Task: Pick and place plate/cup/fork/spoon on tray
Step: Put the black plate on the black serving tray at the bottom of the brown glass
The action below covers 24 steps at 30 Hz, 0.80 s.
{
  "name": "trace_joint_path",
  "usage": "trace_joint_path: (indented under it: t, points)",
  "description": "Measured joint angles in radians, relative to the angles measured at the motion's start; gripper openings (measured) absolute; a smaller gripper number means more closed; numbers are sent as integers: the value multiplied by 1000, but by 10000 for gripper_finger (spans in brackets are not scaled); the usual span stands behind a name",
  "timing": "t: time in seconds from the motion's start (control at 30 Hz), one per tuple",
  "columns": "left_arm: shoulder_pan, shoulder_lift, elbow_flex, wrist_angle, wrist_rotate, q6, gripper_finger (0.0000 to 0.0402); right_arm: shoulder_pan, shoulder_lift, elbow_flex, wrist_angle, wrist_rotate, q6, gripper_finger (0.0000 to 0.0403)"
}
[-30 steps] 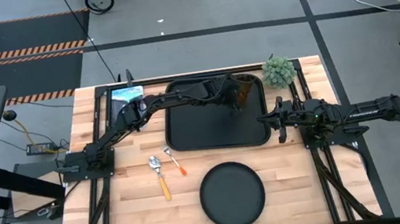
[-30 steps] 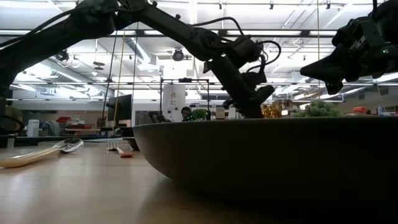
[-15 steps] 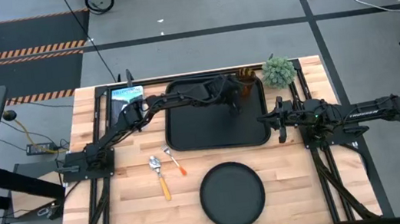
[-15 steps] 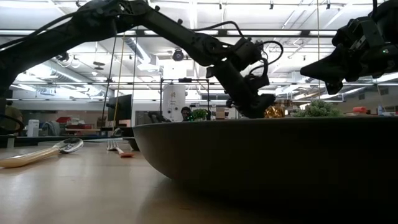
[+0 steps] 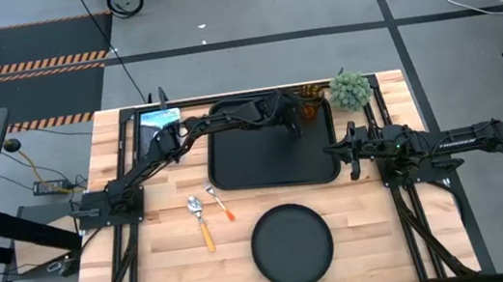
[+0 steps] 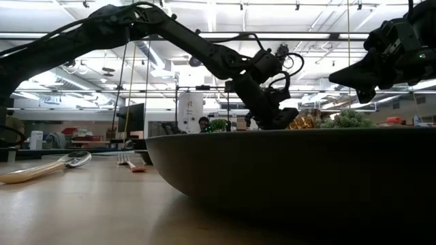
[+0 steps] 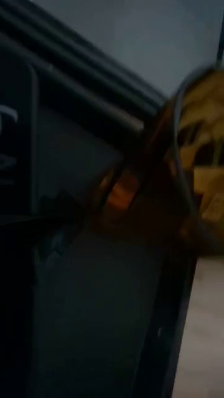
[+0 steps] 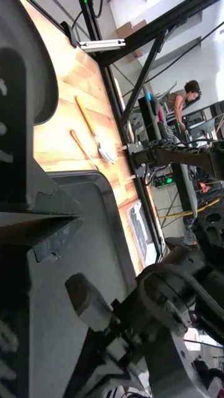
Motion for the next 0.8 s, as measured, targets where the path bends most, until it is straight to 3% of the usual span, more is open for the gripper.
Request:
trace_joint_path:
  t: [0.27,0.37,0.8]
  points:
    - [-19,-86,1,-346,122,44,4,0,0,0,8,0,0,23]
    - [-32,-118,2,-502,128,52,4,0,0,0,11,0,0,23]
    - [-177,-205,1,-848,152,55,3,0,0,0,16,2,0,22]
